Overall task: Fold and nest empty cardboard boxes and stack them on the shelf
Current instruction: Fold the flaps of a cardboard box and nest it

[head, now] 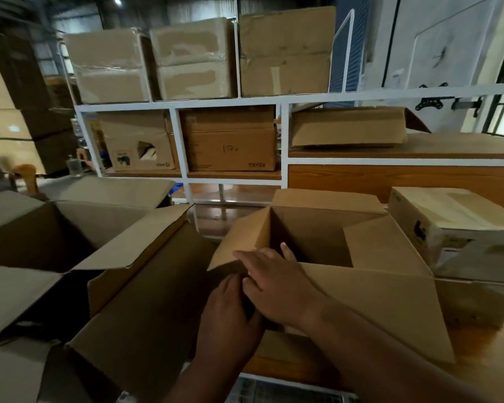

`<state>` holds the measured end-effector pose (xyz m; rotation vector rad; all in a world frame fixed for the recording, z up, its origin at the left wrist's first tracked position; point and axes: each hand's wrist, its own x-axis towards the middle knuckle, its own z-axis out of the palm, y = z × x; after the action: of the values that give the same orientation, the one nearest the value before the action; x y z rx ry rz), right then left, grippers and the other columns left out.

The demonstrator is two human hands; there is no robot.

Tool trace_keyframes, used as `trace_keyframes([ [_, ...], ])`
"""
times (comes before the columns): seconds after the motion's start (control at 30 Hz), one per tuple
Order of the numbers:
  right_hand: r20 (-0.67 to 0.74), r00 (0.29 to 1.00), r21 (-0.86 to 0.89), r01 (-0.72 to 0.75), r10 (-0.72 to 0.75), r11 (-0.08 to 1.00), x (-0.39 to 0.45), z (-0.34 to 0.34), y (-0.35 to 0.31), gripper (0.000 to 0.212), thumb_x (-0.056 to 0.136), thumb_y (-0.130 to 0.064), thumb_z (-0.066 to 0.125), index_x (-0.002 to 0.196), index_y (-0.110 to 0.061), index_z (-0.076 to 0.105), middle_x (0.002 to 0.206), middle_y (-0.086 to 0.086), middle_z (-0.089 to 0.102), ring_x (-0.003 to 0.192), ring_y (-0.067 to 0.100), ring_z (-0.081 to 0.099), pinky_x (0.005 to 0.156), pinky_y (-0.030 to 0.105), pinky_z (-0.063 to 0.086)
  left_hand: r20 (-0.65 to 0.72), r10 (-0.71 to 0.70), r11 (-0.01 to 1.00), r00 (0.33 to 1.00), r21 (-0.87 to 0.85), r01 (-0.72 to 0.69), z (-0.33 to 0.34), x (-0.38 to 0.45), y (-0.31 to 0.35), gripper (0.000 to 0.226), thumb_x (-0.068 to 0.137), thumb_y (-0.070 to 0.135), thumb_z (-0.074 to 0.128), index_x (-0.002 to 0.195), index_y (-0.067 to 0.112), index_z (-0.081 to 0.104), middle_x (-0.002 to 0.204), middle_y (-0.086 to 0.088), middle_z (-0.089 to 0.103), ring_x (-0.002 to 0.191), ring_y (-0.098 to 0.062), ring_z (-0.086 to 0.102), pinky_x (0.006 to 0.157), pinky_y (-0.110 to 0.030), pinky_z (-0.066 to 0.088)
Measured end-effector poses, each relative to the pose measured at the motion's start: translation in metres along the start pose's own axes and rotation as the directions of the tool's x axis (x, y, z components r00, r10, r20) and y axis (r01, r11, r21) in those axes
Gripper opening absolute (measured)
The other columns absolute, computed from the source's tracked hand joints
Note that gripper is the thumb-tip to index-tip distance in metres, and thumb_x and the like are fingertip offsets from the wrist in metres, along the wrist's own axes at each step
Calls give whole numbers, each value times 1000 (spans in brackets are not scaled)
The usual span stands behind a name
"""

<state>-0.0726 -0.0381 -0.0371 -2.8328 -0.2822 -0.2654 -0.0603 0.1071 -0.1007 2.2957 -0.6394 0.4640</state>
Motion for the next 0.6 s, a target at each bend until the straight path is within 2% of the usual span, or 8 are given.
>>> trace_keyframes([
  [0.07, -19, 1000, -20, 19, -19, 1000, -4, 3, 2, 56, 113, -45, 33, 168, -38, 25, 173, -12, 35, 163, 12, 18, 134, 56, -6, -12, 14, 998, 1000, 55, -13, -1, -1, 1, 50, 98, 55, 64, 143, 35, 57, 142, 18, 58, 120, 9, 46, 102, -17, 40],
  [0.2, -104, 995, 17, -6, 7, 1000, -34, 0, 14, 56, 108, -50, 25, 163, -43, 32, 169, -19, 38, 162, 4, 15, 136, 52, -2, -24, 192, 976, 981, 106, -188, -2, -2, 18, 60, 97, 62, 57, 150, 33, 55, 150, 17, 52, 137, -2, 43, 114, -24, 34],
  [0.27, -221, 973, 63, -56, 69, 996, -59, 0, 28, 56, 106, -51, 25, 158, -44, 42, 163, -20, 46, 158, 1, 22, 136, 52, 8, 4, 320, 943, 947, 96, -319, 0, 3, 33, 50, 100, 60, 55, 143, 35, 60, 145, 19, 56, 134, -1, 46, 114, -26, 38],
  [0.37, -431, 884, 22, -192, 183, 981, -98, -8, 59, 46, 109, -51, 34, 145, -38, 60, 154, -14, 57, 152, 10, 41, 130, 55, 27, 86, 439, 885, 895, 133, -447, 1, 16, 63, 47, 104, 63, 41, 137, 37, 61, 145, 15, 57, 135, -3, 46, 117, -23, 32],
  [0.43, -504, 816, 3, -325, 282, 946, -121, -22, 80, 46, 107, -54, 37, 137, -34, 67, 148, -8, 62, 142, 18, 52, 125, 56, 35, 220, 396, 894, 892, 131, -429, 7, 35, 87, 56, 102, 71, 33, 142, 40, 55, 155, 13, 48, 143, -7, 42, 118, -24, 31],
  [0.47, -535, 780, 9, -377, 324, 926, -131, -29, 90, 44, 106, -53, 40, 133, -32, 68, 143, -5, 63, 136, 21, 55, 121, 55, 40, 290, 347, 914, 892, 107, -390, 12, 49, 99, 57, 99, 73, 38, 144, 40, 51, 156, 13, 45, 142, -9, 43, 116, -26, 36],
  [0.53, -565, 714, 57, -466, 414, 883, -149, -38, 108, 39, 101, -50, 45, 126, -30, 67, 136, -3, 64, 129, 25, 58, 114, 53, 45, 446, 225, 962, 866, 42, -271, 24, 79, 124, 57, 96, 72, 53, 142, 39, 51, 147, 11, 52, 128, -10, 56, 105, -32, 52],
  [0.6, -573, 672, 63, -536, 470, 842, -159, -43, 118, 36, 98, -48, 45, 122, -30, 66, 132, -2, 63, 126, 27, 59, 110, 53, 48, 610, 117, 992, 784, -38, -119, 36, 108, 146, 47, 97, 65, 61, 133, 35, 58, 125, 10, 63, 109, -9, 63, 91, -32, 56],
])
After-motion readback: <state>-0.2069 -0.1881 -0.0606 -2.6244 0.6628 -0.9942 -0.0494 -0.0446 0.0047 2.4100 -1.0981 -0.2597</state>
